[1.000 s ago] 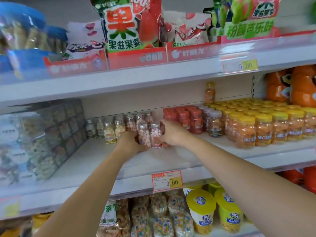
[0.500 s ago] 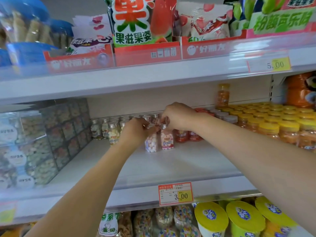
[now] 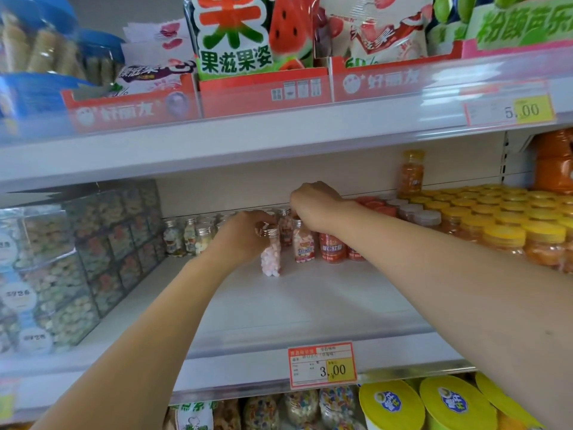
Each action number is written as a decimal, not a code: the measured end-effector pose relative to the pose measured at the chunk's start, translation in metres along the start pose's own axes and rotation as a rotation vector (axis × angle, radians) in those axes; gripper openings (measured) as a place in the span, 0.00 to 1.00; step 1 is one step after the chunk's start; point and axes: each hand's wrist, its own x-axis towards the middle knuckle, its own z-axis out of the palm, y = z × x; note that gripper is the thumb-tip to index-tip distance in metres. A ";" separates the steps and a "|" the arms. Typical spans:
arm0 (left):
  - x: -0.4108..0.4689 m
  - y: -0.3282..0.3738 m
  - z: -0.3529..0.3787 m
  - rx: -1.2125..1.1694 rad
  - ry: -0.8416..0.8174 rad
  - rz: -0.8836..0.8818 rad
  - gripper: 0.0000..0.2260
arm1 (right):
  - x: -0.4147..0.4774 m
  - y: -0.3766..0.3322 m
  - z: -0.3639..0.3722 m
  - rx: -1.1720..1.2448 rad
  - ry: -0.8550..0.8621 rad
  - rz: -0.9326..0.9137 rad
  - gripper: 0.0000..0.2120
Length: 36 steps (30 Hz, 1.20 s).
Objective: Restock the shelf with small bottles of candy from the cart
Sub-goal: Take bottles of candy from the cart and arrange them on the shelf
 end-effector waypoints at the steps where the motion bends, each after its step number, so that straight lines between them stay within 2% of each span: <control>1: 0.000 -0.001 0.002 -0.004 0.006 0.005 0.19 | 0.003 -0.001 0.001 0.003 -0.006 0.005 0.15; 4: -0.004 -0.009 0.010 -0.060 0.080 0.072 0.15 | 0.014 -0.003 0.007 0.053 -0.024 0.036 0.18; 7: -0.006 -0.017 0.019 -0.084 0.188 0.128 0.14 | 0.025 -0.005 0.013 0.113 -0.032 0.086 0.18; 9: -0.005 -0.020 0.023 -0.083 0.221 0.140 0.13 | 0.032 -0.007 0.020 0.173 -0.034 0.126 0.14; 11: -0.004 -0.022 0.026 -0.085 0.251 0.155 0.12 | 0.040 -0.008 0.025 0.223 -0.035 0.150 0.06; 16: -0.009 -0.025 0.025 -0.101 0.291 0.089 0.14 | 0.049 -0.010 0.033 0.345 -0.003 0.165 0.18; 19: -0.013 -0.025 0.025 -0.084 0.234 -0.029 0.18 | 0.044 -0.008 0.030 0.380 -0.005 0.177 0.21; 21: -0.013 -0.025 0.026 -0.042 0.133 -0.099 0.21 | 0.040 -0.004 0.025 0.379 0.014 0.165 0.23; 24: -0.014 -0.025 0.030 0.023 -0.025 -0.111 0.17 | 0.031 -0.001 0.017 0.485 0.061 0.029 0.23; 28: -0.016 -0.021 0.025 -0.049 -0.165 -0.067 0.13 | 0.012 -0.003 0.007 0.667 -0.278 -0.178 0.25; 31: -0.021 -0.027 0.018 -0.071 -0.219 -0.087 0.15 | 0.012 -0.002 0.010 0.750 -0.336 -0.125 0.24; 34: -0.039 -0.042 0.013 0.024 -0.183 -0.074 0.10 | 0.017 -0.009 0.020 0.959 -0.314 0.004 0.22; 36: -0.053 -0.052 0.007 0.061 -0.140 -0.091 0.12 | 0.020 -0.018 0.033 1.004 -0.306 0.060 0.17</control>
